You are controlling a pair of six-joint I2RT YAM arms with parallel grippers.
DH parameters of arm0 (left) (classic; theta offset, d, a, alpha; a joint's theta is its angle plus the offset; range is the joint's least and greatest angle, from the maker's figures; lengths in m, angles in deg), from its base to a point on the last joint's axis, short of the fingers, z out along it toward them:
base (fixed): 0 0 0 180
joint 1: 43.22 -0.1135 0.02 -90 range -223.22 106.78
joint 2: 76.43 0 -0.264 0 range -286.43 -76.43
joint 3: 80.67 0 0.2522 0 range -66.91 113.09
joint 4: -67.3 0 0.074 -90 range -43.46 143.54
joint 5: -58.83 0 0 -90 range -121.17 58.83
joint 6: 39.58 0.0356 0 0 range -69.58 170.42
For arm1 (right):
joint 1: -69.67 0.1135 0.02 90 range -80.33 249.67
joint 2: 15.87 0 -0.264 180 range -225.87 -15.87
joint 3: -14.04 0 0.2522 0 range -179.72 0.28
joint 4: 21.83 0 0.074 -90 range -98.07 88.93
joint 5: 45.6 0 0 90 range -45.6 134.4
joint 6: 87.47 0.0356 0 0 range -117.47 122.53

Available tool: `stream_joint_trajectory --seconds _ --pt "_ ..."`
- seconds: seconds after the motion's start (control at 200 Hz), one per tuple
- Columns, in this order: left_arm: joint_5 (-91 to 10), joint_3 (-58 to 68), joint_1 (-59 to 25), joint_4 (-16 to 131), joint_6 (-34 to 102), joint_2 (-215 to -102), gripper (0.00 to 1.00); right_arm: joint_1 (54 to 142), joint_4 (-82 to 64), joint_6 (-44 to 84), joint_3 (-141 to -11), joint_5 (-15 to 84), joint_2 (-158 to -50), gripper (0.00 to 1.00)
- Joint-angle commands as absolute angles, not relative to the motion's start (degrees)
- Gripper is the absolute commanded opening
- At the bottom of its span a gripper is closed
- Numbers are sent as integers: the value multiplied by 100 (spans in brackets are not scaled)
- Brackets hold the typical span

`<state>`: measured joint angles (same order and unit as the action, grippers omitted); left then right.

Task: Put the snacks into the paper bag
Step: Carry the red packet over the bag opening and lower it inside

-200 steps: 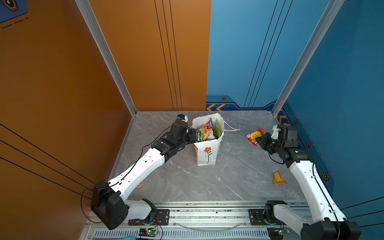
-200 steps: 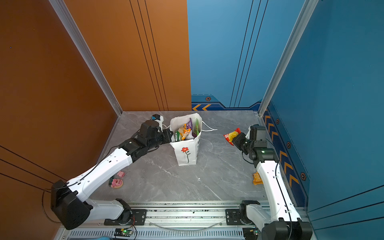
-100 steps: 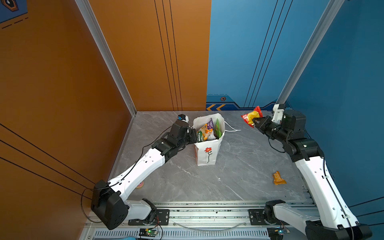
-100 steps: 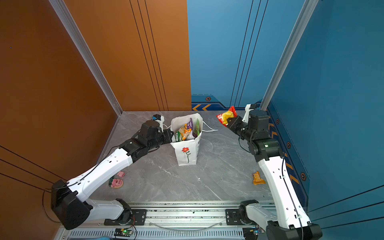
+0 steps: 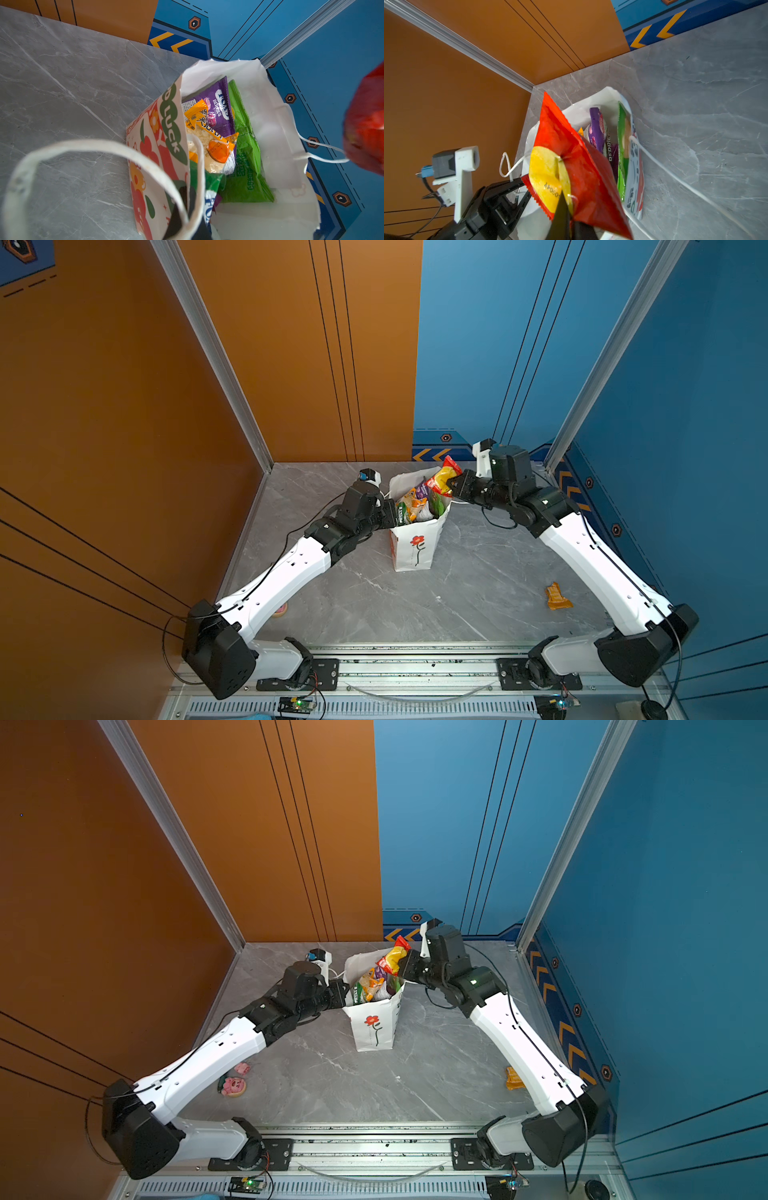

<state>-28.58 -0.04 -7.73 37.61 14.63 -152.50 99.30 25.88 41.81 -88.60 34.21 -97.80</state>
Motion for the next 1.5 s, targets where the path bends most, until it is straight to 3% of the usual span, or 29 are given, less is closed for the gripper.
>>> stream_joint_trajectory --seconds 0.0,0.896,1.066,1.266,1.491 --pt "-2981 253 -707 3983 1638 -15148 0 10080 2879 3906 -9240 3570 -10026 5" --pt "-3031 271 -692 4014 1708 -15141 0 10463 4140 3162 -10546 3759 -11485 6" --pt "-3021 261 -685 4009 1706 -15138 0 10545 4320 3074 -10693 3905 -11657 13" --pt "-3030 277 -671 4029 1698 -15166 0 10573 4332 3082 -10704 4179 -11515 33" --pt "-2998 264 -657 4018 1700 -15142 0 10584 4179 3118 -10504 4358 -11231 42"
